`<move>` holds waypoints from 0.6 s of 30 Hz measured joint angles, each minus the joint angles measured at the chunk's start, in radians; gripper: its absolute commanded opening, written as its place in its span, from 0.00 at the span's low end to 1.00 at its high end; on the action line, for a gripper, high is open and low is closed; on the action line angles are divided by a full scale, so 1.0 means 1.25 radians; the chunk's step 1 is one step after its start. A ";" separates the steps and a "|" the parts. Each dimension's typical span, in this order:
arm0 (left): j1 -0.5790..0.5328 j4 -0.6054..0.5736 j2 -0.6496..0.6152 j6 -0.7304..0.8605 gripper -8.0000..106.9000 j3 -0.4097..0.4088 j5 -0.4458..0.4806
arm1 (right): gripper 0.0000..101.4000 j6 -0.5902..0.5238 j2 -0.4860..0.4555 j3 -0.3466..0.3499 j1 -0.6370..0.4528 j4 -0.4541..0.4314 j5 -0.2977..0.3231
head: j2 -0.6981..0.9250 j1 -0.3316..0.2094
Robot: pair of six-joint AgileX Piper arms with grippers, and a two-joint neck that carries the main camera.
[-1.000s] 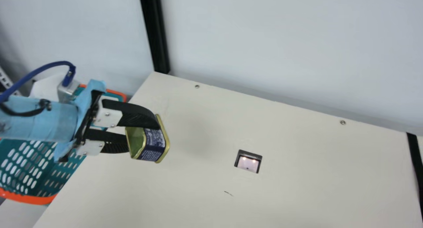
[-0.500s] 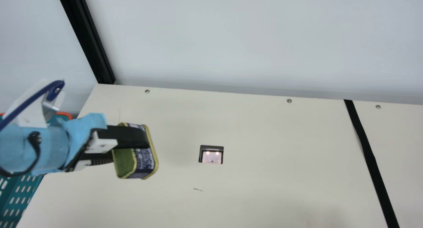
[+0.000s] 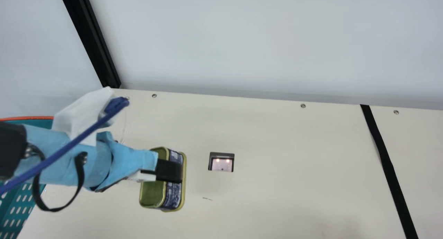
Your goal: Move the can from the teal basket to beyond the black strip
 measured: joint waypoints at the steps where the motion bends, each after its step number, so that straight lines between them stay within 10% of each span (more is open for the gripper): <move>1: -0.010 0.008 0.004 0.007 0.16 -0.006 0.004 | 1.00 0.000 0.000 0.000 0.000 0.000 0.000 | 0.000 0.000; 18: -0.146 0.171 0.117 0.159 0.16 -0.088 0.073 | 1.00 0.000 0.000 0.000 0.000 0.000 0.000 | 0.000 0.000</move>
